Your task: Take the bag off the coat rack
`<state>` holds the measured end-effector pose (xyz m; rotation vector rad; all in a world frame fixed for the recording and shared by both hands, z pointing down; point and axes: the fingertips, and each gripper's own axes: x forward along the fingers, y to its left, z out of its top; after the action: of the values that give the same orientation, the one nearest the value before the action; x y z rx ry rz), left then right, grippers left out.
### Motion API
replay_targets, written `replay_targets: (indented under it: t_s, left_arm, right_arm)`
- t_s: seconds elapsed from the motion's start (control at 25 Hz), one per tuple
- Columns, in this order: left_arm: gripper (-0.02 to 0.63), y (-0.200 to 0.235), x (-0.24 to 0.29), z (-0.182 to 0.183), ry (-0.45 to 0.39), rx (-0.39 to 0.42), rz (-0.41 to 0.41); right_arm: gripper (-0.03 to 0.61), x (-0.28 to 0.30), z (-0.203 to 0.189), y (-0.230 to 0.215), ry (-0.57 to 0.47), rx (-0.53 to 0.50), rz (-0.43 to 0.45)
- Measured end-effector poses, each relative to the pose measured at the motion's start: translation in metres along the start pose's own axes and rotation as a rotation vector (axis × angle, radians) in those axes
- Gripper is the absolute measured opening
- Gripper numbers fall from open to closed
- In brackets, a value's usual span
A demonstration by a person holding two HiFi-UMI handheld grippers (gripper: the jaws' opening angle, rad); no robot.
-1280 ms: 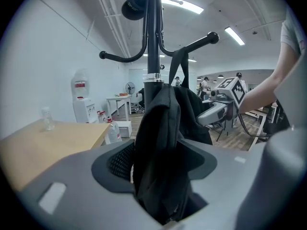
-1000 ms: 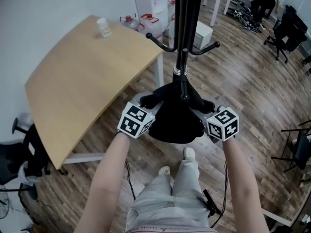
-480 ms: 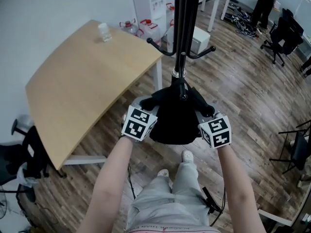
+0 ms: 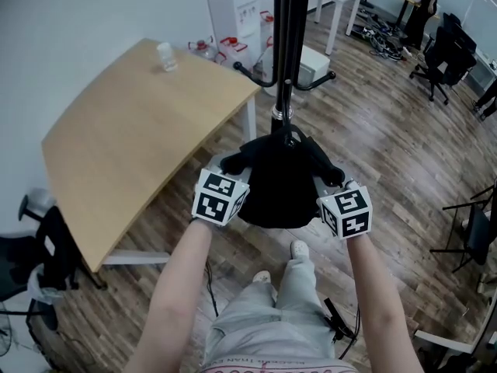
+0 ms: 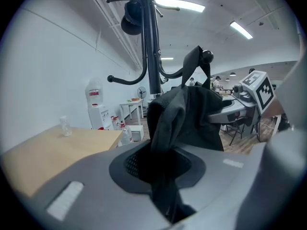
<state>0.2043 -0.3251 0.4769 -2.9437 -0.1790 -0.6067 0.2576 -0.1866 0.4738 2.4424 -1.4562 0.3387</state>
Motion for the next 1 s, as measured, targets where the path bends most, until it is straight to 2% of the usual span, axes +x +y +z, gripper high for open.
replay_targets:
  t_s: [0.48,1.0]
  left_arm:
    - [0.083,-0.015,-0.025,0.012,-0.036,-0.007,-0.001]
    - [0.083,-0.047,-0.071,0.001,-0.023,-0.041,0.03]
  right_arm:
    - [0.063,-0.032,0.012,0.013,-0.003,-0.024,-0.041]
    - [0.063,-0.073,0.007,0.041,0.0,-0.035,0.005]
